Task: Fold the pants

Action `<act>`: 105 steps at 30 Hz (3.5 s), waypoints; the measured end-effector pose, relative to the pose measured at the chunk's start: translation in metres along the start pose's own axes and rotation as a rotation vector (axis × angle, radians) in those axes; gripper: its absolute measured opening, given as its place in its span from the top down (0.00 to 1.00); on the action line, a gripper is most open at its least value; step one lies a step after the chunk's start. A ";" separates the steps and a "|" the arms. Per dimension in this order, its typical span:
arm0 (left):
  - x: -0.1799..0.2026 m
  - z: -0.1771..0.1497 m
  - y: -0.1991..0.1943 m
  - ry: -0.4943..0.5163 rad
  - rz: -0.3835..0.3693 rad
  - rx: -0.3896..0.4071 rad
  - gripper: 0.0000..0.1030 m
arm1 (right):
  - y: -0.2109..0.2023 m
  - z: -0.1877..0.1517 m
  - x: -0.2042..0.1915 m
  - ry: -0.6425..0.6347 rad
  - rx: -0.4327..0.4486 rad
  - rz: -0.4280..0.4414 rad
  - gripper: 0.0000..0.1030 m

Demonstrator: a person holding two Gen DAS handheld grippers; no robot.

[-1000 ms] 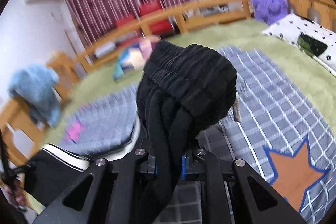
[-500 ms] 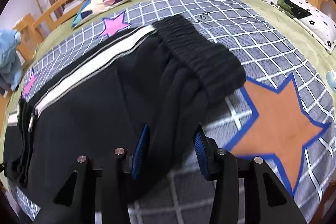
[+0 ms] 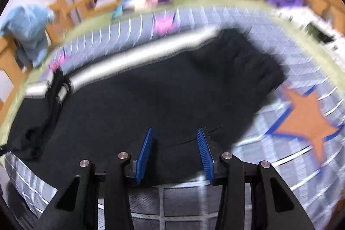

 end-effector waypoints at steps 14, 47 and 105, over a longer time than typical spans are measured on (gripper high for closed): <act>-0.013 0.002 0.014 -0.053 -0.079 0.050 0.30 | -0.039 -0.022 -0.016 -0.006 -0.004 -0.045 0.57; 0.041 0.045 -0.041 0.017 -0.028 0.203 0.84 | -0.087 -0.036 -0.014 0.086 0.047 0.109 0.57; 0.138 0.034 0.007 0.127 -0.330 -0.006 0.50 | -0.016 0.000 -0.123 0.053 -0.071 0.421 0.83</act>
Point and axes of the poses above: each gripper's, at about its wrist camera, not at the fingertips, and y roughly the way its jaws point, x to its right, z to its top, the point moved 2 cm from there along y, roughly the way its jaws point, and after that the axes turned 7 degrees about y, right-handed, at the moved point
